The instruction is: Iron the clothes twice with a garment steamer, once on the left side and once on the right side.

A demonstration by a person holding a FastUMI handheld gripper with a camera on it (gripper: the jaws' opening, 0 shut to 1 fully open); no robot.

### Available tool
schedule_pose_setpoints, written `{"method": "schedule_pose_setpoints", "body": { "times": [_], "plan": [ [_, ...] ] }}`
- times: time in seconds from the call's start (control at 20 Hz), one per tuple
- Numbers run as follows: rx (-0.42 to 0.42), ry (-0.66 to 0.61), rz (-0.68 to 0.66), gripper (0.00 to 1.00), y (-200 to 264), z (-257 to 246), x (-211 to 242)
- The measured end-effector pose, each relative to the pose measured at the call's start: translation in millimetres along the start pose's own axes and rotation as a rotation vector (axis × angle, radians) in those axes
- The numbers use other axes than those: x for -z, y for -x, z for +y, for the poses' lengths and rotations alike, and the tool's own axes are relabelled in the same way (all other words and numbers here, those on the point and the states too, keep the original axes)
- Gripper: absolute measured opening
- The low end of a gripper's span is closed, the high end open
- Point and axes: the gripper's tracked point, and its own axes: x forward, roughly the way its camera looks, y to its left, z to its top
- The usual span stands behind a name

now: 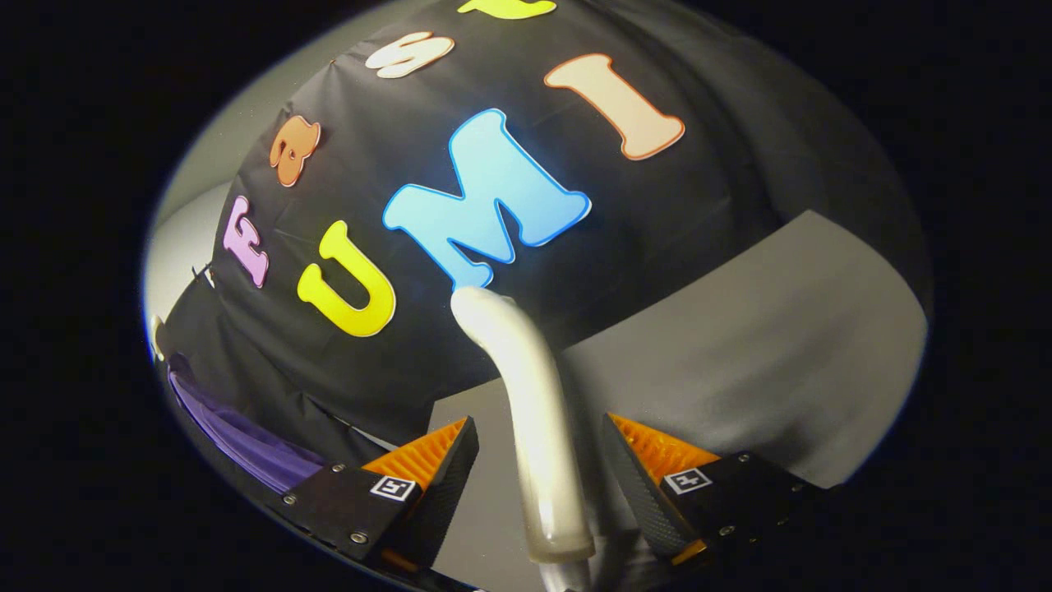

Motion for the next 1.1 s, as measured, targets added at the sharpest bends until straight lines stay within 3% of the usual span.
{"method": "schedule_pose_setpoints", "body": {
  "times": [0.3, 0.4, 0.55, 1.1],
  "plan": [
    [-0.016, -0.053, 0.101, 0.81, -11.7, 0.0, 18.5],
    [-0.011, -0.074, 0.124, 0.72, -18.2, -2.9, 23.1],
    [-0.044, -0.149, 0.161, 0.5, -20.2, -0.2, 27.5],
    [-0.095, -0.15, 0.208, 0.38, -17.9, 3.8, 29.3]
  ]
}}
